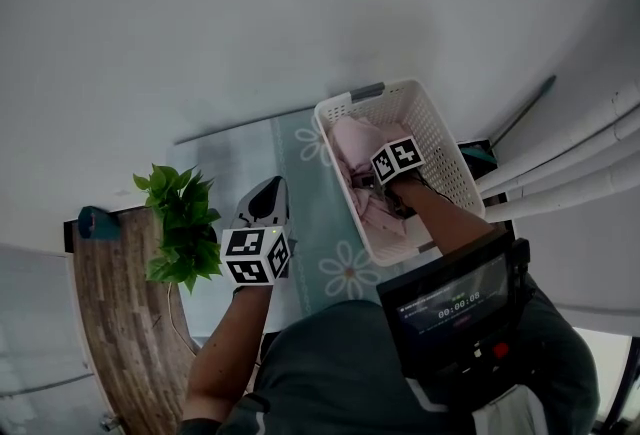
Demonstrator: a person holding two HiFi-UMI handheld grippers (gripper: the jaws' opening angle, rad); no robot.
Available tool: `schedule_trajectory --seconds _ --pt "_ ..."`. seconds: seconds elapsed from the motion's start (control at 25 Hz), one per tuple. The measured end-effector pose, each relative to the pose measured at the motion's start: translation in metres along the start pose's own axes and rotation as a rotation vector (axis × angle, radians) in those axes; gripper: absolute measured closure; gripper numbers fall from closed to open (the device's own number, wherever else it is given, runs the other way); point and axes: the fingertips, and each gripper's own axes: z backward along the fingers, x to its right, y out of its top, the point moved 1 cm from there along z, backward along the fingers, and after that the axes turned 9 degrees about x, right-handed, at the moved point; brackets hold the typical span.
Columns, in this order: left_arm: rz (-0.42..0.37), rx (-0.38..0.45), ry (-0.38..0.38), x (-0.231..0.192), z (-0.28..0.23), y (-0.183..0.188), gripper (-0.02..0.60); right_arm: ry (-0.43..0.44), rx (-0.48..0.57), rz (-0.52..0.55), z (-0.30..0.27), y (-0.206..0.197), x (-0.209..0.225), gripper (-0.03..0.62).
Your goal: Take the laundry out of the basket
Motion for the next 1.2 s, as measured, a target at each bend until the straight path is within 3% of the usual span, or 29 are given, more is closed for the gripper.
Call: schedule_trajectory --seconds 0.24,0.44,0.76,1.2 --pt "-0.010 -0.010 0.000 0.001 0.008 -0.005 0.580 0.002 0.002 0.020 -0.003 0.000 -0.008 0.244" --pt "-0.015 0.007 0.015 -0.001 0.018 0.004 0.580 0.025 0.009 -0.001 0.000 0.003 -0.010 0.302" --pt "-0.032 0.054 0.016 0.003 0.031 0.025 0.580 0.051 0.066 -0.004 0.018 0.011 -0.017 0.330" --pt "-0.039 0.111 0.000 0.029 0.031 0.044 0.580 0.106 0.249 0.064 0.079 0.046 -0.049 0.332"
